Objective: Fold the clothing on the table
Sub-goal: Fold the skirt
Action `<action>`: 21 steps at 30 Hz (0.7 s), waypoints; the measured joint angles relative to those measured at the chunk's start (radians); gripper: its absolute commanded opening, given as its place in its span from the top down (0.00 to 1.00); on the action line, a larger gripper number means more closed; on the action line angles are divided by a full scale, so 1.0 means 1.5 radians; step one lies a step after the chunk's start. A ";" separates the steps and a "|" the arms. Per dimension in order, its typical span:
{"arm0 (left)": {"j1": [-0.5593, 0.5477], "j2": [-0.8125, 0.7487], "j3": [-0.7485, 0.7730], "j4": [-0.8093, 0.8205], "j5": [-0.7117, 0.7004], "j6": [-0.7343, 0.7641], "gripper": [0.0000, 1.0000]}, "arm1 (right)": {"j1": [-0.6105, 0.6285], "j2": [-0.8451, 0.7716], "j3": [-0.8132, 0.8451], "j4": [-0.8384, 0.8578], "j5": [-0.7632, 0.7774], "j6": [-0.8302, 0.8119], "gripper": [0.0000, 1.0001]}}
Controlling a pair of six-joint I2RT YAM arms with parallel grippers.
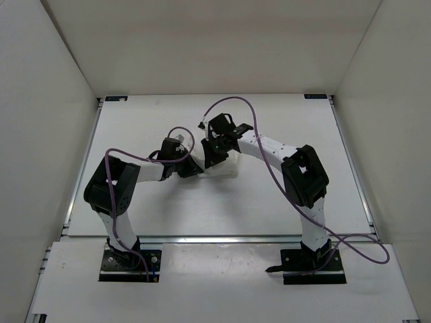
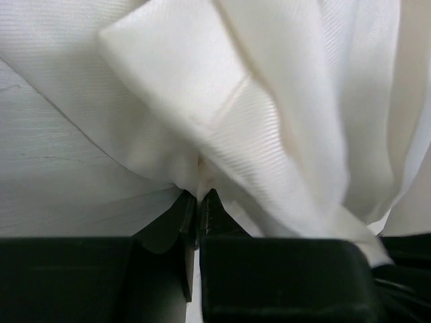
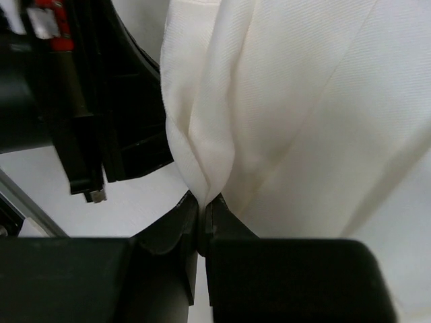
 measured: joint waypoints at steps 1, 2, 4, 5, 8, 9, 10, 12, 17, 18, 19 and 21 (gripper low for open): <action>0.001 0.000 -0.001 0.001 0.001 0.000 0.87 | 0.000 0.007 -0.001 0.002 -0.005 0.001 1.00; 0.003 0.000 -0.001 0.001 0.004 0.000 0.79 | 0.001 0.015 -0.001 0.004 -0.008 0.001 1.00; 0.009 -0.001 -0.001 -0.002 0.013 -0.001 0.63 | 0.004 0.032 -0.001 0.006 -0.011 0.001 1.00; 0.014 -0.003 -0.002 -0.003 0.024 -0.007 0.54 | 0.006 0.041 -0.001 0.006 -0.013 0.001 1.00; 0.031 -0.028 -0.008 -0.026 0.033 -0.005 0.44 | 0.009 0.064 -0.001 0.010 -0.016 0.001 1.00; 0.038 -0.042 -0.013 -0.040 0.033 -0.004 0.42 | 0.009 0.069 -0.002 0.011 -0.018 0.001 1.00; 0.046 -0.058 -0.021 -0.051 0.034 -0.004 0.42 | 0.009 0.071 -0.002 0.011 -0.022 0.001 0.97; 0.062 -0.098 -0.041 -0.069 0.040 -0.004 0.40 | 0.008 0.074 0.001 0.011 -0.028 0.002 0.86; 0.095 -0.247 -0.122 -0.093 0.048 -0.008 0.33 | 0.009 0.071 0.012 0.019 -0.055 0.002 0.56; 0.099 -0.285 -0.143 -0.095 0.048 -0.010 0.33 | 0.009 0.064 0.012 0.024 -0.061 0.004 0.52; 0.103 -0.322 -0.163 -0.099 0.045 -0.012 0.32 | 0.008 0.056 0.010 0.030 -0.064 0.009 0.50; 0.113 -0.386 -0.190 -0.111 0.038 -0.014 0.31 | 0.006 0.019 -0.012 0.055 -0.073 0.018 0.47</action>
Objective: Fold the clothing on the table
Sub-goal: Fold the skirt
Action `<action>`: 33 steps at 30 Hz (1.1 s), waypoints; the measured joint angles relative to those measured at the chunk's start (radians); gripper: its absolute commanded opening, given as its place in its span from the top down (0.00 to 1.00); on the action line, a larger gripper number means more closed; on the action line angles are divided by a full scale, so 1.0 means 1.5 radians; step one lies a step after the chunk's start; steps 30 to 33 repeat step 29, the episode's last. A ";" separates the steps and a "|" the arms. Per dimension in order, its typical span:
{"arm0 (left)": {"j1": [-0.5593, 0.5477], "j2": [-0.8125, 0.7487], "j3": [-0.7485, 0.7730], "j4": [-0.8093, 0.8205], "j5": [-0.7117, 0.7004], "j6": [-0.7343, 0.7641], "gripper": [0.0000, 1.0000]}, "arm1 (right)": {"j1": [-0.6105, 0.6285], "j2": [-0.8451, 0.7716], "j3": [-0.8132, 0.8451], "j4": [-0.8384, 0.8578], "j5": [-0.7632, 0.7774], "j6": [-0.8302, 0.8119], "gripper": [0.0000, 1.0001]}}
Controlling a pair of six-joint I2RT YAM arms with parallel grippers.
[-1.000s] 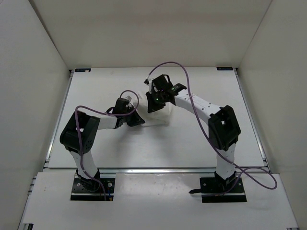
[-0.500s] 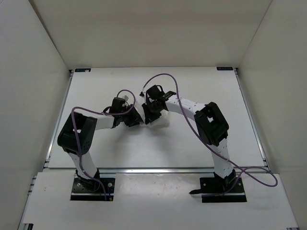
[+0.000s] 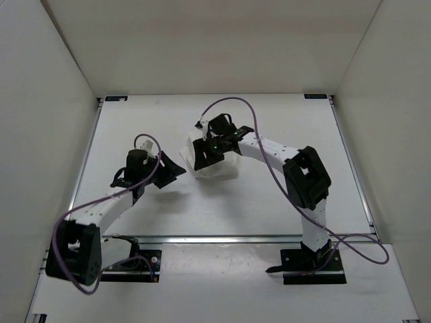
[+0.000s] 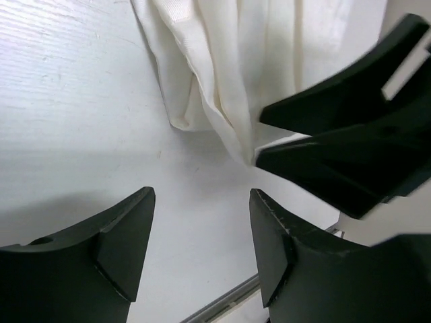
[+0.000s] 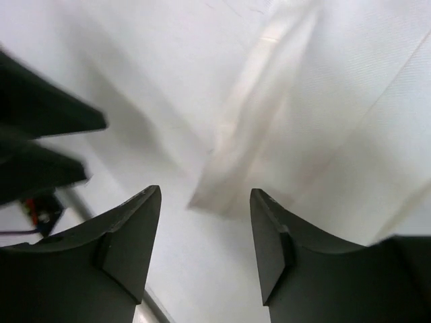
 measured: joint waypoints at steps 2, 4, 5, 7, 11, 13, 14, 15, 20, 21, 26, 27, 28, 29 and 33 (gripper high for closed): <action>0.009 -0.060 -0.019 -0.011 -0.007 -0.001 0.30 | -0.007 -0.064 -0.041 0.037 -0.017 0.013 0.46; 0.021 -0.104 -0.031 -0.018 -0.010 -0.001 0.30 | -0.021 -0.122 -0.074 0.074 -0.040 0.026 0.51; 0.024 -0.122 -0.036 -0.021 -0.011 -0.001 0.29 | -0.031 -0.146 -0.087 0.093 -0.055 0.034 0.56; 0.030 -0.144 -0.042 -0.030 -0.016 -0.001 0.29 | -0.061 -0.174 -0.108 0.145 -0.099 0.055 0.59; 0.029 -0.172 -0.056 -0.045 -0.017 -0.001 0.29 | -0.121 -0.152 -0.151 0.252 -0.185 0.114 0.62; 0.028 -0.189 -0.061 -0.060 -0.018 0.001 0.14 | -0.143 -0.122 -0.178 0.294 -0.212 0.145 0.62; 0.028 -0.198 -0.061 -0.069 -0.018 0.007 0.01 | -0.150 -0.109 -0.199 0.313 -0.220 0.160 0.62; 0.028 -0.208 -0.061 -0.075 -0.016 0.018 0.01 | -0.152 -0.105 -0.219 0.323 -0.223 0.171 0.62; 0.026 -0.253 -0.061 -0.117 -0.007 0.056 0.02 | -0.151 -0.119 -0.280 0.316 -0.223 0.187 0.60; 0.026 -0.258 -0.061 -0.128 -0.005 0.063 0.01 | -0.151 -0.134 -0.285 0.311 -0.220 0.185 0.59; 0.020 -0.293 -0.061 -0.158 0.015 0.099 0.01 | -0.194 -0.289 -0.314 0.271 -0.210 0.159 0.56; 0.017 -0.303 -0.061 -0.160 0.015 0.104 0.01 | -0.211 -0.323 -0.321 0.267 -0.208 0.153 0.56; 0.014 -0.313 -0.061 -0.164 0.012 0.110 0.01 | -0.232 -0.362 -0.330 0.261 -0.207 0.148 0.56; 0.012 -0.319 -0.060 -0.169 0.010 0.115 0.01 | -0.254 -0.397 -0.340 0.257 -0.206 0.142 0.55; 0.012 -0.319 -0.060 -0.169 0.010 0.115 0.01 | -0.254 -0.397 -0.340 0.257 -0.206 0.142 0.55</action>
